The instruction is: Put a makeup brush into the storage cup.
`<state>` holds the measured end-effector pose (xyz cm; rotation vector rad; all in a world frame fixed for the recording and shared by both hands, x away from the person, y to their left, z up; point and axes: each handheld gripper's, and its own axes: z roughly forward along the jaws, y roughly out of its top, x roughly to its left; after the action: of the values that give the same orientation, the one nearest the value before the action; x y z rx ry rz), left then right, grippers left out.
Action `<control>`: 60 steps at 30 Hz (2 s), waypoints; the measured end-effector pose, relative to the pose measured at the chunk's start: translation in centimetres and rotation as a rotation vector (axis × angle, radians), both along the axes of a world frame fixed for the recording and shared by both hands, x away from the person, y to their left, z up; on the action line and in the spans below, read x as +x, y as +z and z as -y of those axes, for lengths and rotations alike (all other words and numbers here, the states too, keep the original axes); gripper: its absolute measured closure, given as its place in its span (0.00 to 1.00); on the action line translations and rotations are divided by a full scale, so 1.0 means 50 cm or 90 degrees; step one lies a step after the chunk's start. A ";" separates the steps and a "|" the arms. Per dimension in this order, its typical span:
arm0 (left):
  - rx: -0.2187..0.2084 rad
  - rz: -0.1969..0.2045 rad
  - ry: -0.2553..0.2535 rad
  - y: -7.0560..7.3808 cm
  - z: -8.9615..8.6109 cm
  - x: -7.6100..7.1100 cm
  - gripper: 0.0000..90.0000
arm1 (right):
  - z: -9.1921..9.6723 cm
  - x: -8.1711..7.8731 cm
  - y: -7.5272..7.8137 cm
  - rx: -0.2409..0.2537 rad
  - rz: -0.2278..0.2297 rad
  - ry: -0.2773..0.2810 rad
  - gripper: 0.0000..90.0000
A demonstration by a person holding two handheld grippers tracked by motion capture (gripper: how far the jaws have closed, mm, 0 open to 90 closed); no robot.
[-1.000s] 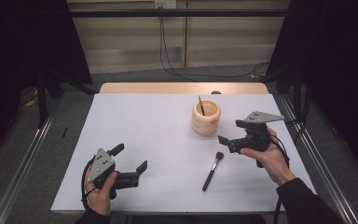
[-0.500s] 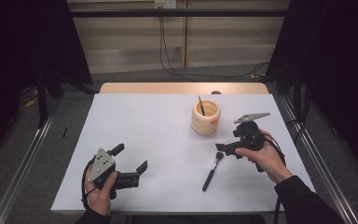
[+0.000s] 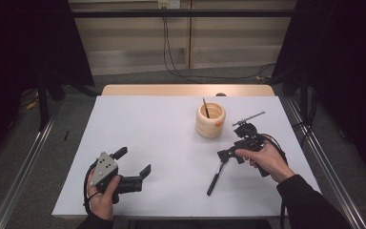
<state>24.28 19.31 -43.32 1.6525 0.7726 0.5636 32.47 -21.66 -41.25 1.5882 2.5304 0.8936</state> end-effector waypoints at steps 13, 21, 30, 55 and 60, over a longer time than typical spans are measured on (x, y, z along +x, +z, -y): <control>0.002 -0.003 -0.005 -0.001 0.000 0.001 0.01 | -0.015 0.017 -0.029 -0.050 -0.100 -0.012 0.20; 0.001 -0.002 -0.006 -0.001 0.000 0.000 0.01 | -0.026 0.018 -0.043 -0.063 -0.149 -0.020 0.25; 0.003 -0.004 -0.010 0.000 0.000 0.000 0.01 | -0.040 0.011 -0.059 -0.083 -0.173 -0.017 0.31; 0.005 -0.003 -0.013 -0.001 0.001 0.000 0.01 | -0.067 0.009 -0.074 -0.113 -0.183 -0.028 0.42; 0.002 -0.005 -0.018 -0.001 0.003 -0.001 0.01 | -0.074 0.008 -0.072 -0.142 -0.184 -0.034 0.51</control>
<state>24.24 19.15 -43.35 1.6670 0.7538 0.5388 32.85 -17.96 -44.84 1.8136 2.6387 0.3813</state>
